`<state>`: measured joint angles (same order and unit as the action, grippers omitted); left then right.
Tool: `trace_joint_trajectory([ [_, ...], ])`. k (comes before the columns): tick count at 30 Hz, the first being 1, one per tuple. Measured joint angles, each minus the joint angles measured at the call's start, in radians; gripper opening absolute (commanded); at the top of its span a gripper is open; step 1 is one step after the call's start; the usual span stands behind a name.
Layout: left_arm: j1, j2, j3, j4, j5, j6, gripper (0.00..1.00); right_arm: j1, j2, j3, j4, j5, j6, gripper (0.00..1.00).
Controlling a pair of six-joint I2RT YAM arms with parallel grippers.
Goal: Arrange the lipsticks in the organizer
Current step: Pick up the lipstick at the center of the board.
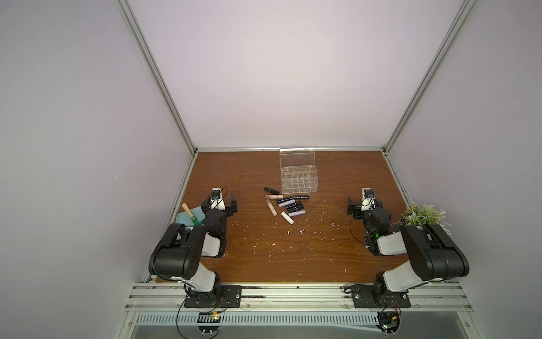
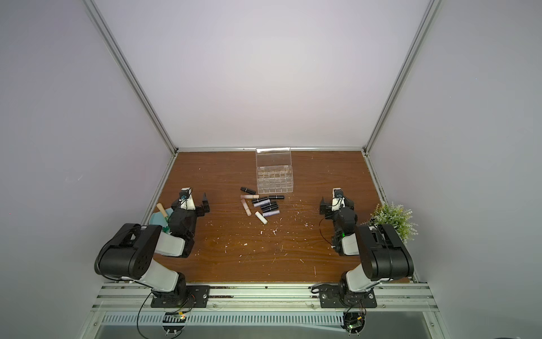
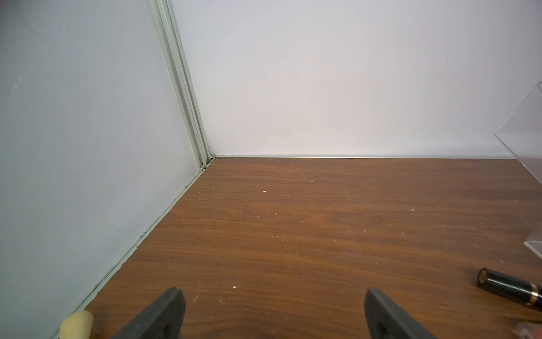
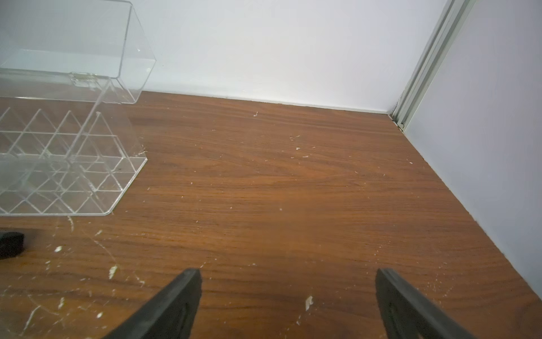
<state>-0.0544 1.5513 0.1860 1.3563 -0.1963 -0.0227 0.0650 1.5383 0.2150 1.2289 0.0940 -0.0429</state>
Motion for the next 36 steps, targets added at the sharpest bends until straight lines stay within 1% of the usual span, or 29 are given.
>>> trace_joint_trajectory([
  [10,0.0,0.0,-0.002,0.0,-0.004,-0.003,0.99,0.0,0.0,0.0,0.001,-0.002,0.0,1.0],
  [13,0.0,-0.021,-0.024,0.005,-0.018,-0.008,0.99,0.0,-0.01,-0.011,0.01,0.023,0.011,1.0],
  [18,-0.004,-0.111,-0.065,0.01,-0.051,-0.006,0.99,0.0,-0.109,-0.027,-0.026,0.058,0.026,1.0],
  [21,-0.034,-0.164,-0.079,0.01,-0.083,0.015,0.99,0.0,-0.187,-0.021,-0.097,0.058,0.035,1.0],
  [23,-0.074,-0.22,-0.095,0.008,-0.111,0.041,0.99,0.0,-0.262,-0.006,-0.191,0.058,0.053,1.0],
  [25,-0.128,-0.307,-0.112,-0.001,-0.14,0.063,0.99,0.0,-0.36,0.024,-0.31,0.062,0.092,1.0],
  [28,-0.196,-0.503,-0.116,-0.055,-0.149,0.058,0.99,0.0,-0.529,0.079,-0.468,0.047,0.165,1.0],
  [31,-0.216,-0.716,-0.086,-0.207,-0.106,-0.061,0.99,-0.002,-0.69,0.074,-0.521,0.047,0.26,1.0],
  [33,-0.218,-0.809,-0.052,-0.31,-0.06,-0.15,0.99,-0.007,-0.771,0.054,-0.544,0.016,0.303,1.0],
  [34,-0.218,-0.829,-0.035,-0.349,-0.032,-0.179,1.0,-0.009,-0.788,0.054,-0.565,-0.003,0.317,0.99],
  [36,-0.219,-0.822,0.014,-0.449,0.035,-0.23,0.94,-0.013,-0.778,0.081,-0.624,-0.055,0.34,1.0],
])
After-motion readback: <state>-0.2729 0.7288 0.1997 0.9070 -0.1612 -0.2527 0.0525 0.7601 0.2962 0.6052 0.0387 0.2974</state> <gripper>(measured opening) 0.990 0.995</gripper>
